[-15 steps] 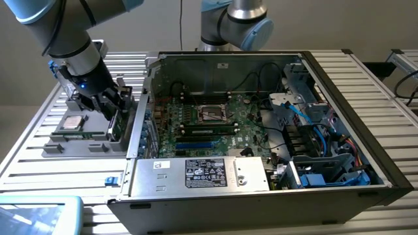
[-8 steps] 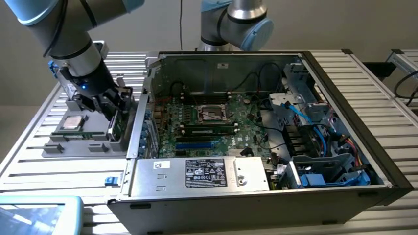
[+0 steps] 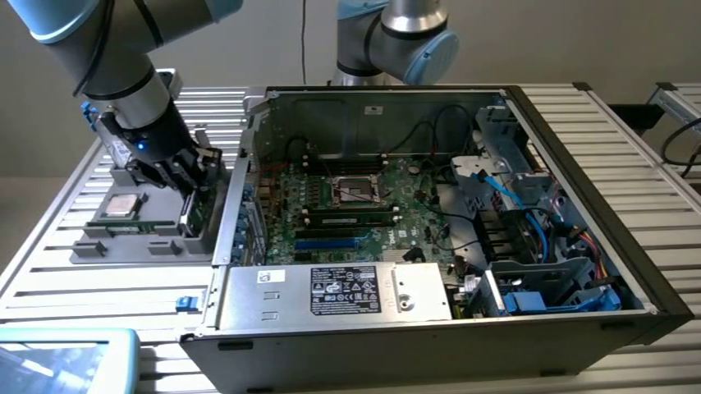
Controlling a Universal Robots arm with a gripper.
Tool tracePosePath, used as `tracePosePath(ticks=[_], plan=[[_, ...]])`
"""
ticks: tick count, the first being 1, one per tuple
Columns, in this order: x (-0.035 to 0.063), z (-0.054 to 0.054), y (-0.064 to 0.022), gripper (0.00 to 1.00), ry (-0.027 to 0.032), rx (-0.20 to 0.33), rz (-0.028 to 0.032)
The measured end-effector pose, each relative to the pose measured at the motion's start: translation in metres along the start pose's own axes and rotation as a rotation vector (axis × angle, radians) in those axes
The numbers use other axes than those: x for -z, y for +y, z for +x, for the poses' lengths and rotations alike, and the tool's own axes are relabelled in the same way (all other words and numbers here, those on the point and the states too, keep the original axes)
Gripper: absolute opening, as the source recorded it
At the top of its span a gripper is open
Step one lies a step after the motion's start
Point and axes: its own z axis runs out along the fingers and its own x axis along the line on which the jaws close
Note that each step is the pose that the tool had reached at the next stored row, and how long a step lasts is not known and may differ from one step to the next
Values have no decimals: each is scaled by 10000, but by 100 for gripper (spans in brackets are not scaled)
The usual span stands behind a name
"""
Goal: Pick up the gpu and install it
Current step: 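Pick up the gpu and move the gpu toward the slot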
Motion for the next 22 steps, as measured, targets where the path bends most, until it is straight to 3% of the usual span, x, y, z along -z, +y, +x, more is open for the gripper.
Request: tracePosePath(ticks=[3, 22], plan=[[31, -3, 5, 28, -5, -1, -5], [894, -37, 101, 28, 0, -1, -1]])
